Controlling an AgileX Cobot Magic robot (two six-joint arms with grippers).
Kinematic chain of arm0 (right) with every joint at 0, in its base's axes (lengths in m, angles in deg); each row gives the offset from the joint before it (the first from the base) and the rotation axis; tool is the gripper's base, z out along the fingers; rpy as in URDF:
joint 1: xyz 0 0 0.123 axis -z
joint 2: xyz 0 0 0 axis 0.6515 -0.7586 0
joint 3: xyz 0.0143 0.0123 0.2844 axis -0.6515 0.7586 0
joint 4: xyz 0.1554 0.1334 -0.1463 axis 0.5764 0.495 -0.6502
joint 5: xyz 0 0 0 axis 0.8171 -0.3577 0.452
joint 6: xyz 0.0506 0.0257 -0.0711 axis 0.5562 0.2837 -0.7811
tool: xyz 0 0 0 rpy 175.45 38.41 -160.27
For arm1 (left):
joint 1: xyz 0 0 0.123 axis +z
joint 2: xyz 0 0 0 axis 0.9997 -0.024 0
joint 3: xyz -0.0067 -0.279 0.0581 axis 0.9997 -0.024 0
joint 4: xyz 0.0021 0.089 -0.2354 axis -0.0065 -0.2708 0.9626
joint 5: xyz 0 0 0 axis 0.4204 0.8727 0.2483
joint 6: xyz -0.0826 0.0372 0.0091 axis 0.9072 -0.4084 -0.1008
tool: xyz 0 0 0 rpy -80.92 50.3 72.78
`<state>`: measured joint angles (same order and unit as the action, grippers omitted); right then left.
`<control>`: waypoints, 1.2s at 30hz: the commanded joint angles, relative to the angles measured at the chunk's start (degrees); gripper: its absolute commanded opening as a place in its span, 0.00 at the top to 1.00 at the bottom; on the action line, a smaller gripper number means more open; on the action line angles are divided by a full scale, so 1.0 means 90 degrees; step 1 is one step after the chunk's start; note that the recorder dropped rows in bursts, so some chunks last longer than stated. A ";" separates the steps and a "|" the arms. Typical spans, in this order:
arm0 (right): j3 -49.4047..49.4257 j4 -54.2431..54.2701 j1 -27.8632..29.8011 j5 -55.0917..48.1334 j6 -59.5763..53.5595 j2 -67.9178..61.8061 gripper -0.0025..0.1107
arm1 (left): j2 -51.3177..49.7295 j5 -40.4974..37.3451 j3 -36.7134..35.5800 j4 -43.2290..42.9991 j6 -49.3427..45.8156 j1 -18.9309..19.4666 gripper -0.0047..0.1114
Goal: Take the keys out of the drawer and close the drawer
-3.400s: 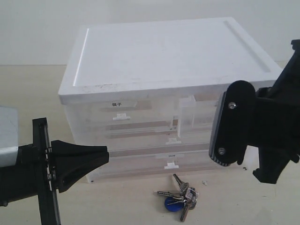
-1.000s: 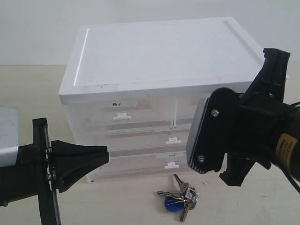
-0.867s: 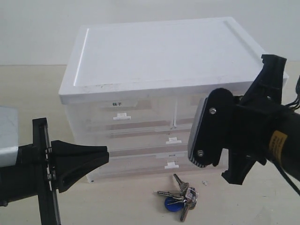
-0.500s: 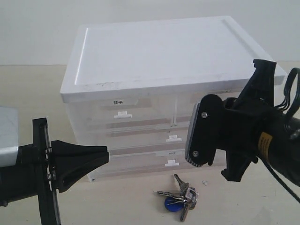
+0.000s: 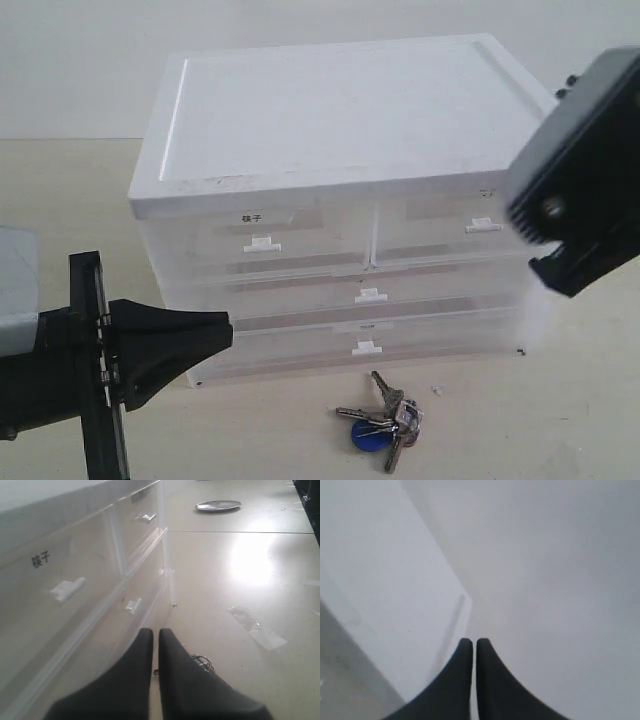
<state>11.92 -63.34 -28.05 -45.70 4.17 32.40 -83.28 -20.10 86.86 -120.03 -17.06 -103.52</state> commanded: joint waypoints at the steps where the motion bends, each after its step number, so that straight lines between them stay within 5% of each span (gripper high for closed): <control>1: -0.0215 0.0107 0.1131 0.0506 0.0895 0.1078 0.98 | -0.0009 0.0056 0.0016 -0.0024 0.0028 -0.0032 0.92; 9: -0.1293 0.2294 0.4745 0.3779 0.1066 0.0300 0.98 | -0.0009 0.0056 0.0016 -0.0024 0.0028 -0.0032 0.92; 11: -0.1782 0.4185 0.5971 0.4437 0.0256 -0.0358 0.98 | -0.0009 0.0056 0.0016 -0.0024 0.0028 -0.0032 0.92; 14: -0.2191 0.8361 0.7075 0.5061 -0.3418 -0.1133 0.98 | -0.0009 0.0056 0.0016 -0.0024 0.0028 -0.0032 0.92; 20: -0.3309 1.3949 0.7279 0.3404 -0.8747 -0.2387 0.98 | -0.0009 0.0056 0.0016 -0.0024 0.0028 -0.0032 0.92; 36: -0.3352 1.3867 0.6312 0.3195 -0.8762 -0.2505 0.98 | -0.0009 0.0056 0.0016 -0.0024 0.0028 -0.0032 0.92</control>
<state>-18.12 61.12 29.19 -16.65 -74.54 9.82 -83.28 -20.10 86.86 -120.03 -17.06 -103.52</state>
